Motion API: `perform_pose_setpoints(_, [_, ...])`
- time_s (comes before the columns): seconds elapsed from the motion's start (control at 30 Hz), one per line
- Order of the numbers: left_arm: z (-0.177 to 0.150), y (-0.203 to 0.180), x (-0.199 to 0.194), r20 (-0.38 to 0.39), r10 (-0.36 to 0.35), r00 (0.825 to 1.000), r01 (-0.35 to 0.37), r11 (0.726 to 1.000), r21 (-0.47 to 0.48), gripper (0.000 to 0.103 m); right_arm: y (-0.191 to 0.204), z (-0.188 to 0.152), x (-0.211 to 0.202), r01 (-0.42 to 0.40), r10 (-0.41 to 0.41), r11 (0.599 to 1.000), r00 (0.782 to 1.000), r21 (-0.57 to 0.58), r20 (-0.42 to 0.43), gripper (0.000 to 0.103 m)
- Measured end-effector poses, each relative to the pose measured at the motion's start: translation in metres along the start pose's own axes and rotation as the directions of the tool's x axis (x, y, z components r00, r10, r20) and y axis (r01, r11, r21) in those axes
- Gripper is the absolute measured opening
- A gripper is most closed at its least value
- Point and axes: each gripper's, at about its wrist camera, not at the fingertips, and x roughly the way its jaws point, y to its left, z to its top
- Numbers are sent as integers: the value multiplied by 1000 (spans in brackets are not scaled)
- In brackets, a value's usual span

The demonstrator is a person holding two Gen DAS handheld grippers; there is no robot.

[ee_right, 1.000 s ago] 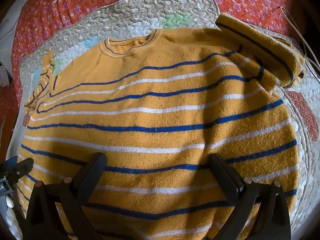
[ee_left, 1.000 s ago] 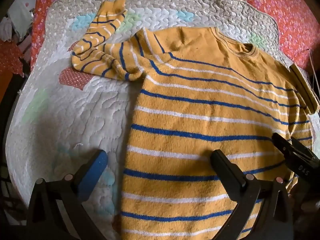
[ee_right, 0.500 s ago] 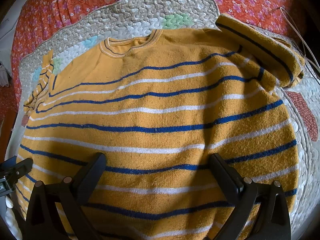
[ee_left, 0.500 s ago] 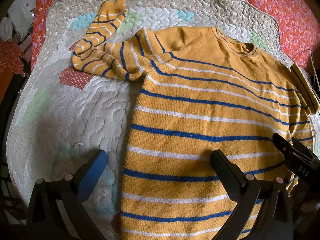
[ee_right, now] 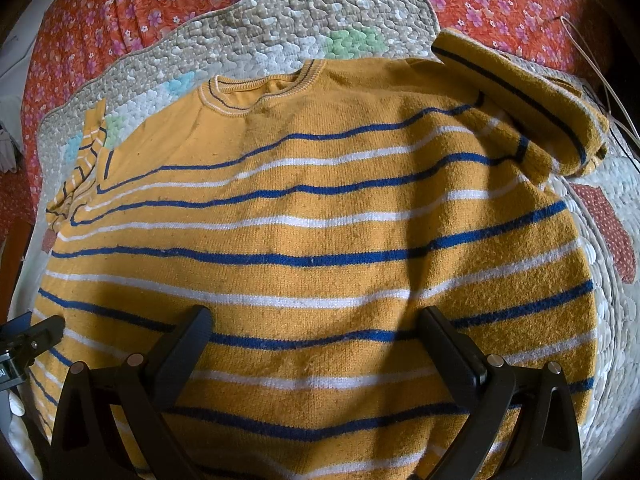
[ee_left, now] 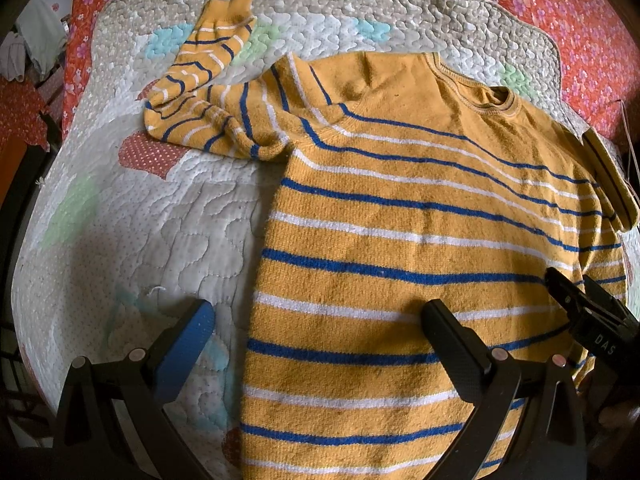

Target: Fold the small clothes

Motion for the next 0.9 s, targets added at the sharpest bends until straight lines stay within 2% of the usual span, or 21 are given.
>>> perform_pose_setpoints(0.6, [1,0,-1,-4,-3,1000,3,1000,-1,103,1,0,0,3,-3,1000,1000,-1,5,103])
perform_pose_setpoints(0.73, [0,3,-2,-11,-18,1000,18,999,-27,103,-1,9,-6,14,-14,1000,999,0,-43,103])
perform_pose_setpoints(0.77, [-1,5,-3,-12,-23,1000,22,999,-34,103,-1,12,-12,20,-20,1000,999,5,-37,103])
perform_pose_setpoints(0.9, [-4,16,-14,-18,-75,997,73,994,-77,102,5,35,-43,63,-60,998,995,-30,82,103])
